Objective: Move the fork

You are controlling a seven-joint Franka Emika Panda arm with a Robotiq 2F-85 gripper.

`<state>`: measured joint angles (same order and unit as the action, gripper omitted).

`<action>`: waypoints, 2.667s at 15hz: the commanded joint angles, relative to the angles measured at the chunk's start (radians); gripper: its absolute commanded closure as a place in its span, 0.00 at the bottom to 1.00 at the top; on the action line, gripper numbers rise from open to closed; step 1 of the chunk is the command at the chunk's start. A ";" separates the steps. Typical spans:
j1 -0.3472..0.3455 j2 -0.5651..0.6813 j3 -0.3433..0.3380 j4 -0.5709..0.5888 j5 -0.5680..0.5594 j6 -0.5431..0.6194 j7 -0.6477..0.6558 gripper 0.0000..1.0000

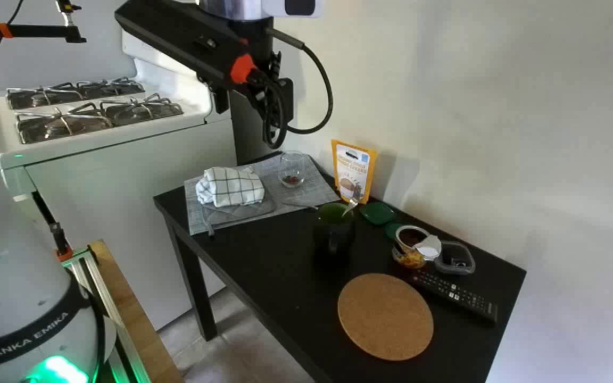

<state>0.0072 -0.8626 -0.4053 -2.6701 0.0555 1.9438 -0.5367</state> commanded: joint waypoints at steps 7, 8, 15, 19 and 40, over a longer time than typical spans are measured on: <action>-0.015 0.005 0.013 0.002 0.012 -0.002 -0.010 0.00; -0.014 0.023 0.025 -0.007 0.010 0.064 0.001 0.00; 0.006 0.275 0.098 -0.005 -0.014 0.404 0.060 0.00; -0.021 0.476 0.133 -0.010 0.024 0.504 0.188 0.00; -0.024 0.782 0.132 0.086 0.235 0.756 0.103 0.28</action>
<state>-0.0122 -0.1749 -0.2800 -2.6349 0.2285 2.6494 -0.4057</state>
